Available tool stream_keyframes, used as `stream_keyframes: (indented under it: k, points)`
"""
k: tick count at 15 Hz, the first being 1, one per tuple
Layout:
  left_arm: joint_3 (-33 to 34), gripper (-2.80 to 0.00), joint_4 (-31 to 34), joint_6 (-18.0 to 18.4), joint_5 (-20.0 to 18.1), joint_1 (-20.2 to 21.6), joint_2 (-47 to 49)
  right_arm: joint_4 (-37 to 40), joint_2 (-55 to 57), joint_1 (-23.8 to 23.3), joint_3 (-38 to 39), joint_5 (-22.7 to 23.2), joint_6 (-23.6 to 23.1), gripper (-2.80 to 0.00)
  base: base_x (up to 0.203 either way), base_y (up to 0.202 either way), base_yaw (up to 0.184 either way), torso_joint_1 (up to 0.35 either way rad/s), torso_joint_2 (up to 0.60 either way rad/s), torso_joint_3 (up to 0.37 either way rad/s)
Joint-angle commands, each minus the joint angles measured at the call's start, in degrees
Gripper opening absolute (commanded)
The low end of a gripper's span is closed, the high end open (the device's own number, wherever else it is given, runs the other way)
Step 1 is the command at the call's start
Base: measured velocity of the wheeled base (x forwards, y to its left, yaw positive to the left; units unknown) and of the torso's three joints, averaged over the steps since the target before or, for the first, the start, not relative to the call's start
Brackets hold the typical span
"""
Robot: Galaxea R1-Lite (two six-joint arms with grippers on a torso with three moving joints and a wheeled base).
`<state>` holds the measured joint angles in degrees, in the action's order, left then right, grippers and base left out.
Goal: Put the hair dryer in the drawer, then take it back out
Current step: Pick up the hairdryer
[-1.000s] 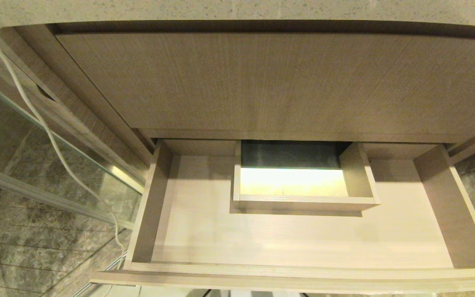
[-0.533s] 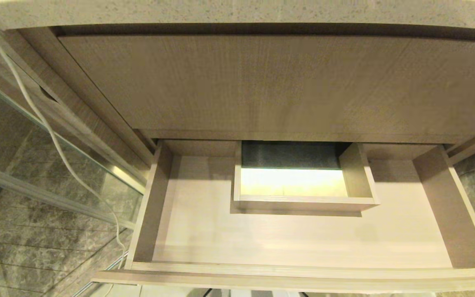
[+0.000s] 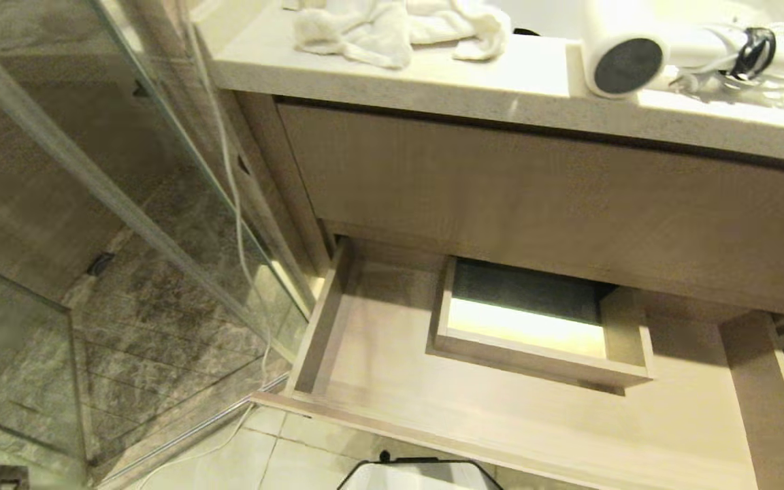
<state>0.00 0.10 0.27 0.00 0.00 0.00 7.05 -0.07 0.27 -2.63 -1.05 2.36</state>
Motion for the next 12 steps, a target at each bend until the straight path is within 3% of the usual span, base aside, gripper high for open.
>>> stream_keyframes:
  k: [1,4,12]
  points:
    - [0.1,-2.8,0.0,0.0,0.0,0.0,0.0,0.0,0.0,0.0,0.0,0.0,0.0,-2.8,0.007,-0.015,0.152,0.44,-0.51,-0.215]
    - [0.1,-2.8,0.0,0.0,0.0,0.0,0.0,0.0,0.0,0.0,0.0,0.0,0.0,-2.8,0.0,-0.006,0.071,0.302,-0.2,-0.097]
    - [0.0,-2.8,0.0,0.0,0.0,0.0,0.0,0.0,0.0,0.0,0.0,0.0,-0.1,-2.8,0.0,0.0,0.0,0.019,-0.01,-0.005]
